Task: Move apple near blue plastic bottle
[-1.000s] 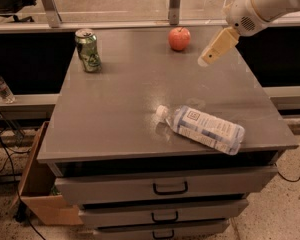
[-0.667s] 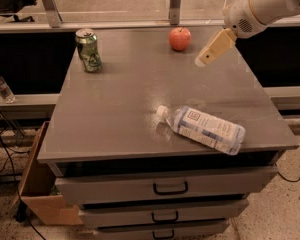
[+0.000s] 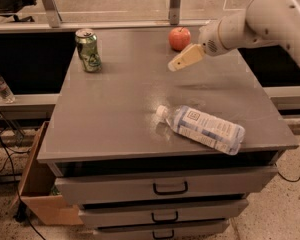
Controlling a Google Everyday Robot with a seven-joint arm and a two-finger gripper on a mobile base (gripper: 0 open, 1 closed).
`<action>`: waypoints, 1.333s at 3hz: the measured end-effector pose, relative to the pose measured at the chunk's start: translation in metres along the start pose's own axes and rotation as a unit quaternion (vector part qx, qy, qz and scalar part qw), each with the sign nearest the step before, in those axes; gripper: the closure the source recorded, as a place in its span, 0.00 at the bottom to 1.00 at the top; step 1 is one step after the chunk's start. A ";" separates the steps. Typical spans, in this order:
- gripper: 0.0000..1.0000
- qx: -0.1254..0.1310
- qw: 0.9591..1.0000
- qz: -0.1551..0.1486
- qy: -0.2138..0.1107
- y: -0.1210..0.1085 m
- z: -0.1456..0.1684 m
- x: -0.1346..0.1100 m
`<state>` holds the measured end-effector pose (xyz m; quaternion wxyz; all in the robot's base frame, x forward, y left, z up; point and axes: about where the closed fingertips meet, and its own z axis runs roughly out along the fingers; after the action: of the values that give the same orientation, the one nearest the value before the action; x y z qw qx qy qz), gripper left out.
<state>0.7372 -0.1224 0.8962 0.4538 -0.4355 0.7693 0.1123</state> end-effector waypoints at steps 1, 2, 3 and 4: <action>0.00 0.025 0.998 0.024 -0.044 -0.012 0.042 -0.005; 0.00 0.072 0.994 0.035 -0.069 -0.038 0.054 -0.006; 0.00 0.107 0.989 0.045 -0.090 -0.061 0.051 -0.009; 0.00 0.118 0.985 0.064 -0.104 -0.077 0.057 -0.009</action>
Offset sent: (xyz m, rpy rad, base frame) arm 0.0942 -0.0095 -0.0098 0.1512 -0.2249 -0.2336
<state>0.8328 -0.1304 0.8886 0.5712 -0.3145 0.7523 0.0940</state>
